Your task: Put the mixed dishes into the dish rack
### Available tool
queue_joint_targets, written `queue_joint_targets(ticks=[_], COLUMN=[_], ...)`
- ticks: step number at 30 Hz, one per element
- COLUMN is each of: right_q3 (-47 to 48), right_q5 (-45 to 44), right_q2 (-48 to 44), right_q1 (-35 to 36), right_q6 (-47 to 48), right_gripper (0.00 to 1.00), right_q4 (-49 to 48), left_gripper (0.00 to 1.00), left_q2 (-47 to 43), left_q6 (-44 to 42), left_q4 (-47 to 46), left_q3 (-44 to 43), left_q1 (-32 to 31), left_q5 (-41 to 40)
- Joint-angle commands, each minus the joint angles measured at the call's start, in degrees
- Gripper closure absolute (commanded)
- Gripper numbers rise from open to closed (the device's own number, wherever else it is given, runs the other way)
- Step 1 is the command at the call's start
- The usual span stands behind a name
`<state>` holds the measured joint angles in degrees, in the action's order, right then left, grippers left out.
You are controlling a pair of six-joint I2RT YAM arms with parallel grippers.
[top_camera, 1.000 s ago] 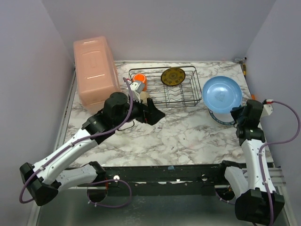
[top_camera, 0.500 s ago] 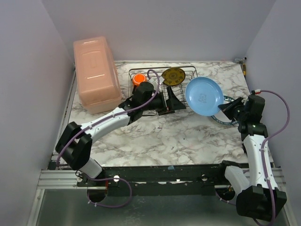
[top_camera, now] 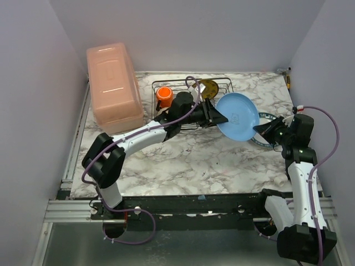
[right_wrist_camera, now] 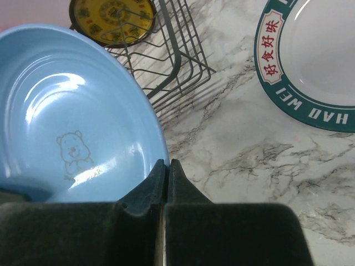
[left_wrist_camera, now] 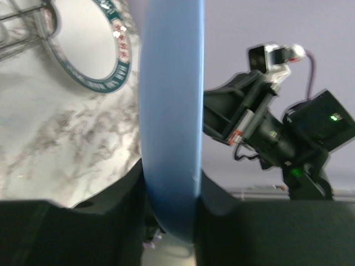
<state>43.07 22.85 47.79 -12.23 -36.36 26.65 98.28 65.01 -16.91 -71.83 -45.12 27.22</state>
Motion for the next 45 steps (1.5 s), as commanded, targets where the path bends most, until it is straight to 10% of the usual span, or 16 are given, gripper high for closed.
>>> queue_joint_targets(ticks=[1, 3, 9, 27, 45], right_q3=[1.93, 1.76, 2.67, 7.05, -2.49], right_q5=[4.33, 4.67, 6.32, 8.57, 7.47], right_q2=[-0.43, -0.19, 0.52, 1.51, -5.40], right_q1=[-0.04, 0.01, -0.01, -0.06, 0.01], right_q6=[2.14, 2.58, 3.05, 5.17, -1.41], right_gripper=[0.99, 0.99, 0.95, 0.06, 0.00], right_q4=[1.89, 2.35, 2.96, 8.43, -3.18], left_gripper=[0.86, 1.00, 1.00, 1.00, 1.00], left_q2=[-0.53, -1.08, -3.97, -13.24, -34.54], left_q6=[-4.35, -6.82, -10.79, -19.84, -38.66], left_q4=[-1.50, 1.61, 5.13, 14.91, 37.72], left_q3=[0.10, -0.79, -0.24, 1.70, 5.53], left_q1=[-0.19, -0.18, 0.30, 2.93, 15.25], left_q5=[-2.00, -3.13, -5.87, -7.73, -7.06])
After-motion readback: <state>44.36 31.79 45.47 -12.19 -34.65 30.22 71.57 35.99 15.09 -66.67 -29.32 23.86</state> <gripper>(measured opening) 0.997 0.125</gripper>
